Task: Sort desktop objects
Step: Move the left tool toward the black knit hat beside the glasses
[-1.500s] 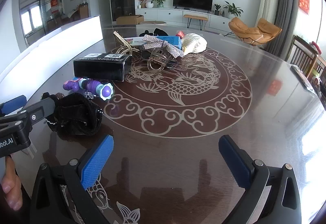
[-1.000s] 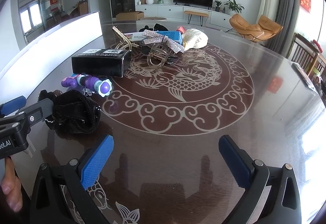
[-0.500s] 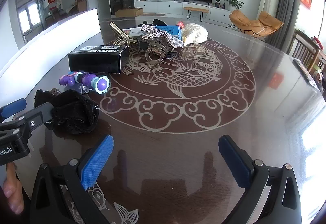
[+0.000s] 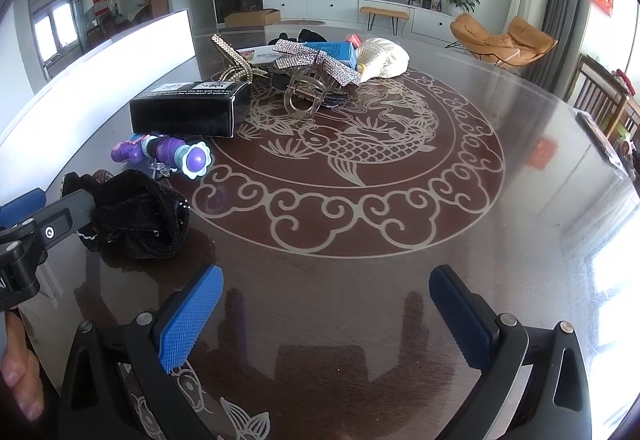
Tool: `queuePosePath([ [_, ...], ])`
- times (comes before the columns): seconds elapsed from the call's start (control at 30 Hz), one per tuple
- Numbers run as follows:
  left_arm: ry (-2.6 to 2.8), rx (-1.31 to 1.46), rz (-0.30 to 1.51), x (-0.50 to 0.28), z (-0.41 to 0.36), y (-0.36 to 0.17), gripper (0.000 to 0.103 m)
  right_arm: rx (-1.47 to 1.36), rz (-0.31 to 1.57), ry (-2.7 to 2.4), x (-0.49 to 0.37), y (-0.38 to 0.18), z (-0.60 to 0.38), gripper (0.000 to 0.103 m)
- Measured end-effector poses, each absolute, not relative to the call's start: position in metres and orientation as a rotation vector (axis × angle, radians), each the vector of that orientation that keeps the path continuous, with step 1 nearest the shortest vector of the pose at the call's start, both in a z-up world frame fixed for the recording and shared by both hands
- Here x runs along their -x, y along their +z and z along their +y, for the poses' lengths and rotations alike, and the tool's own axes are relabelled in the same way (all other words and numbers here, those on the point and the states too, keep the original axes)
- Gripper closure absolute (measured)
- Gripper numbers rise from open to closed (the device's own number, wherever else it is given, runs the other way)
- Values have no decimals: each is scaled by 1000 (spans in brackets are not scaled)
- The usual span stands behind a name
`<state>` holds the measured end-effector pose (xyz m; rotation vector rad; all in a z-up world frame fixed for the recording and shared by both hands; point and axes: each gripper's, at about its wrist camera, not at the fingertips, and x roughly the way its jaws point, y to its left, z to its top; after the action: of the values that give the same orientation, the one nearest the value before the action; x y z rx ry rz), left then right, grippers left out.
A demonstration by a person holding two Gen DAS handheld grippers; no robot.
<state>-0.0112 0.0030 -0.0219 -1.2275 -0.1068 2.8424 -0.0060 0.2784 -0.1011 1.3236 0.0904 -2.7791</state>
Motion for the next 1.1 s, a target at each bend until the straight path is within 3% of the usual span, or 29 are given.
queuePosePath([
  [0.23,2837,1165,-163,5,-1,-14,0,-1338,100,-2772,8,-104,276,0],
  [0.6,2739,1319,-68,6,16,-30,0,-1336,80,-2774,8,-105,278,0],
  [1.1,2700,1464,-80,17,13,-48,0,-1339,79,-2774,9,-106,279,0],
])
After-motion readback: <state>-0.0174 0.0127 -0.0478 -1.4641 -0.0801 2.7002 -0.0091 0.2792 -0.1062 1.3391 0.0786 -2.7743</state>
